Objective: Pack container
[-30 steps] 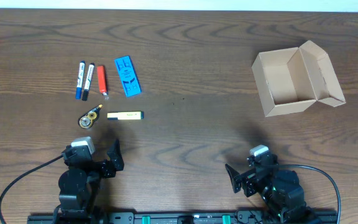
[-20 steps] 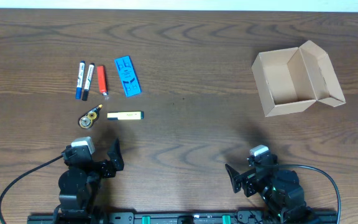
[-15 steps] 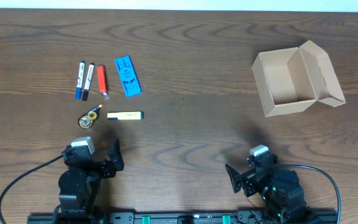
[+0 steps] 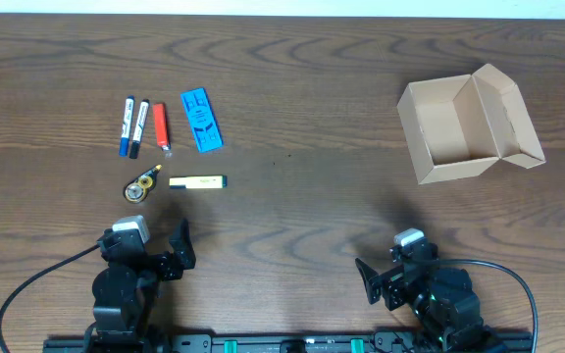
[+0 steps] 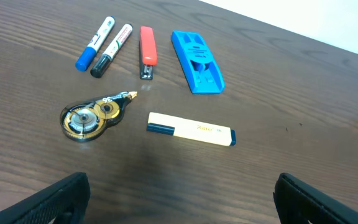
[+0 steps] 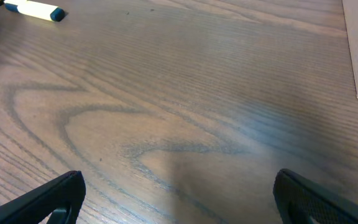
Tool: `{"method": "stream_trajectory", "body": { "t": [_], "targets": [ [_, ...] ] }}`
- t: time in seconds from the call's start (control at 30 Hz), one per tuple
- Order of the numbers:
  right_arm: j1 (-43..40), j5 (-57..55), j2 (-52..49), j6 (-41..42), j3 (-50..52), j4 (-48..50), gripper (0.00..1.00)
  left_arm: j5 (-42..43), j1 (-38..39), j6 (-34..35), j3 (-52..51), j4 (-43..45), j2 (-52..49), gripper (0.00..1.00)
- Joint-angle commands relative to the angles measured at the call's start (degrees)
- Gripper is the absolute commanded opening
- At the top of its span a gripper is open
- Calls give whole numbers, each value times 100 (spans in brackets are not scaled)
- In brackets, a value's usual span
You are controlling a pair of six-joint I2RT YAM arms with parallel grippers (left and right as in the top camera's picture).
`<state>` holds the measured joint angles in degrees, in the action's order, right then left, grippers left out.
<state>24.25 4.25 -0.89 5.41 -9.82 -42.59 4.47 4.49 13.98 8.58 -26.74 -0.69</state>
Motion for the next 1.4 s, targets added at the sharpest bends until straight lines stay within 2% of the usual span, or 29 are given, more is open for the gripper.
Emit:
{"method": "stream_trajectory", "body": {
  "t": [0.0,0.9,0.97,1.1,1.13,1.2,1.37],
  "targets": [
    [59,-39,50,-79,50,-2,99,-42,-50,63,-103,17,44,95],
    [57,-68,50,-61,50,9,99,-42,-50,63,-103,17,44,95],
    [57,-286,50,584,50,63,99,-42,-50,63,-103,17,44,95],
    [52,-1051,50,3180,50,59,99,-42,-50,63,-103,17,44,95],
    [52,-1045,50,3598,50,61,99,-42,-50,63,-103,17,44,95],
    [55,-1043,50,4068,50,59,99,-42,-50,63,-103,17,44,95],
    [55,-841,50,4315,50,332,99,-42,-50,63,-103,17,44,95]
  ]
}}
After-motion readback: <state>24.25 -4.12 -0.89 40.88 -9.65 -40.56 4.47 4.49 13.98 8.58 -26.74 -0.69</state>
